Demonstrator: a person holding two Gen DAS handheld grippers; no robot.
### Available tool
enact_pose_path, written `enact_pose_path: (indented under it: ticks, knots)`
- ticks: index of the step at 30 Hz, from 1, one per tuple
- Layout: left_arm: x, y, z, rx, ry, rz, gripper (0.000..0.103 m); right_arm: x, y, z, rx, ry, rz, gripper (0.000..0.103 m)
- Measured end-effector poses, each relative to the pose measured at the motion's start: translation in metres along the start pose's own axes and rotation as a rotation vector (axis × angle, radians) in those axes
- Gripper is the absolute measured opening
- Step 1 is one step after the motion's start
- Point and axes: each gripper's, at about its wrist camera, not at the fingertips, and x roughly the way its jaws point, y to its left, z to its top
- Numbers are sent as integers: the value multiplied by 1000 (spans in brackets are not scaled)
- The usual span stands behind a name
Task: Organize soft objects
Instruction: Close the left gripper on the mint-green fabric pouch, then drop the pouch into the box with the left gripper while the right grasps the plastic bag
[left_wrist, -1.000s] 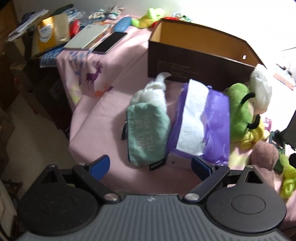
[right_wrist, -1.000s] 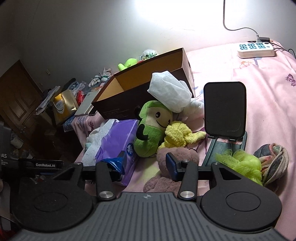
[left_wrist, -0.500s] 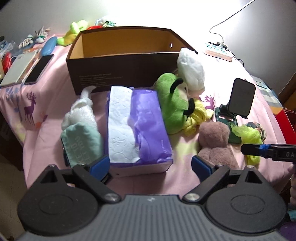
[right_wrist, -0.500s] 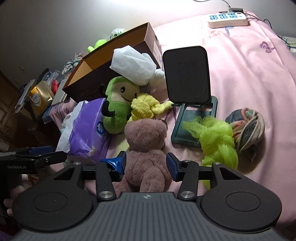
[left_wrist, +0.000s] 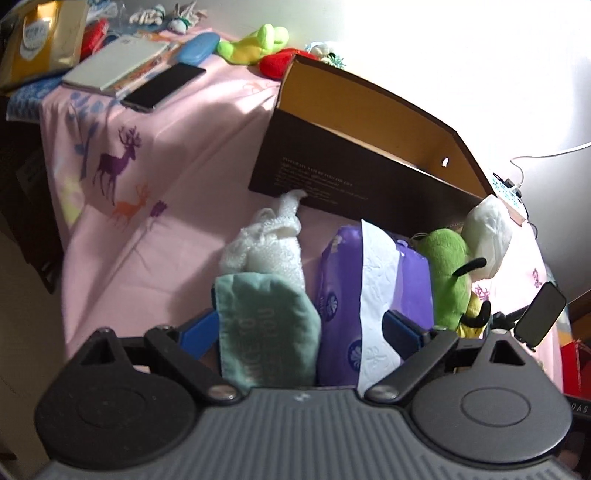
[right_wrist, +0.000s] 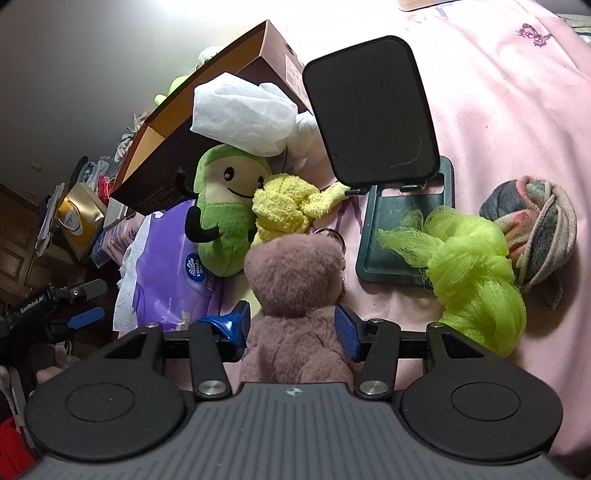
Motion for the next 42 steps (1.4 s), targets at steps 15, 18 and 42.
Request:
enact_pose_path:
  ticks: [15,18,42]
  knots:
    - [35,32,8,-116,67,-1,46,-11,19,8,-30,-78,-87,35]
    - [31,30,6,-106,66,-22,16,-10,24,10,-44,-87,-96,35]
    - [-42,-68,144,252,-327,-170,0,-32,32,1,32,-235,-133,35]
